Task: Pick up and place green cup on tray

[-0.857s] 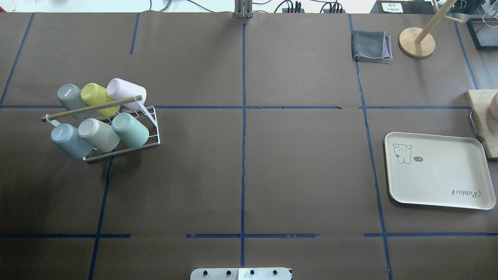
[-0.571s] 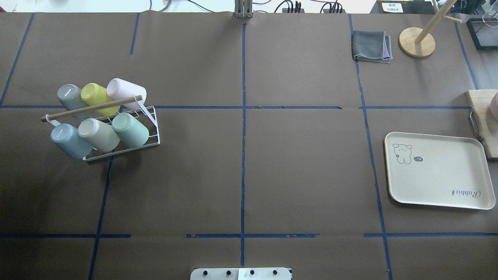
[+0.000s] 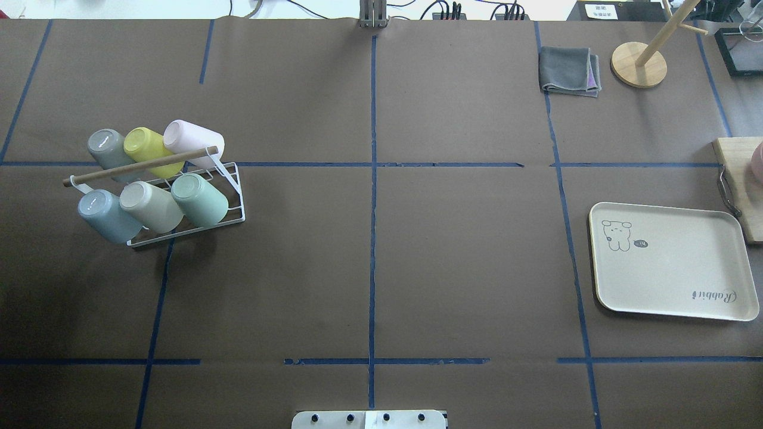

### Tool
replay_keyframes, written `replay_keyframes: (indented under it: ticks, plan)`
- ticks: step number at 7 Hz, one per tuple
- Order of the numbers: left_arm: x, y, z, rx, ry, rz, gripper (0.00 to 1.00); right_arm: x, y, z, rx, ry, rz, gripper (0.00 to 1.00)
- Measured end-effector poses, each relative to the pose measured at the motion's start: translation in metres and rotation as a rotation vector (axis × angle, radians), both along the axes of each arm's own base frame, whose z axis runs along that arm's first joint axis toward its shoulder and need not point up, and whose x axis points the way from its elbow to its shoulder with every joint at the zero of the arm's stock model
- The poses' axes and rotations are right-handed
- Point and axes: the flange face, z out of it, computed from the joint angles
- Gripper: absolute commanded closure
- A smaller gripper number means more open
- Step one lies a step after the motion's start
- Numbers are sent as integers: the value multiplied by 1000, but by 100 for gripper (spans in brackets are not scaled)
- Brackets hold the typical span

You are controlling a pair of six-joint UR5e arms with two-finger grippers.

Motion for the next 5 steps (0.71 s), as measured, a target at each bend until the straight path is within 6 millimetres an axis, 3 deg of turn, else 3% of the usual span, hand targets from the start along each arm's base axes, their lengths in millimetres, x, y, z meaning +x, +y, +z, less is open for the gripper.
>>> replay_keyframes:
  ticks: [5]
  plan:
    - [-1, 0, -3, 5, -1, -1, 0, -6, -9, -13, 21, -18, -10, 0]
